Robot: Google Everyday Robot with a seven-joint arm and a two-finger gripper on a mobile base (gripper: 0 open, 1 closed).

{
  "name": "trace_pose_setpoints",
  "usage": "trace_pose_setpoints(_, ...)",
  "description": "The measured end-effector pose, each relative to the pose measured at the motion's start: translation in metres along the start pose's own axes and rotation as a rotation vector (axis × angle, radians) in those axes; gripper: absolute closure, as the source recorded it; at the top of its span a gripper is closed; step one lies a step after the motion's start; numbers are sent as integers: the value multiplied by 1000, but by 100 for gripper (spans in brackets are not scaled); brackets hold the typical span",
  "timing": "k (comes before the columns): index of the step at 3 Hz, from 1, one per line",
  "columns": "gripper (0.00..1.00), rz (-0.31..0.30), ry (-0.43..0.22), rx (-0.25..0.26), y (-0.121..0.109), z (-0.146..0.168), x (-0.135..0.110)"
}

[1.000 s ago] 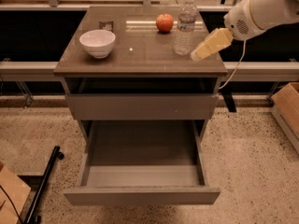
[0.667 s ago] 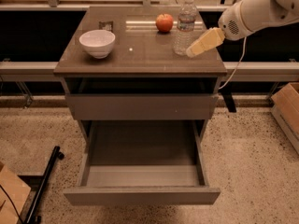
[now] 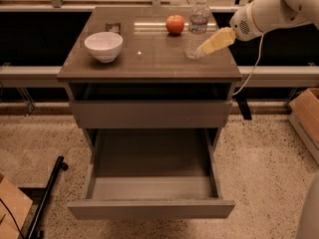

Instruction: Place water bottle into middle drawer

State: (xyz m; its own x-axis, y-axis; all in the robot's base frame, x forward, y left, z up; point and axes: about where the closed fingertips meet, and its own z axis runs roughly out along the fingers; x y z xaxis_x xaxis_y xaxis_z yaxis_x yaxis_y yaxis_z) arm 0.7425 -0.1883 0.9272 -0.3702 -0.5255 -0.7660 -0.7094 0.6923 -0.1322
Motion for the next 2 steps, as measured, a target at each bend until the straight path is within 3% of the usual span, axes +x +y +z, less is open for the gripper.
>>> trace_pose_setpoints(1,0,18,12,4,2,6,4)
trace_pose_setpoints(2,0,17,-27,5,9,30,-8)
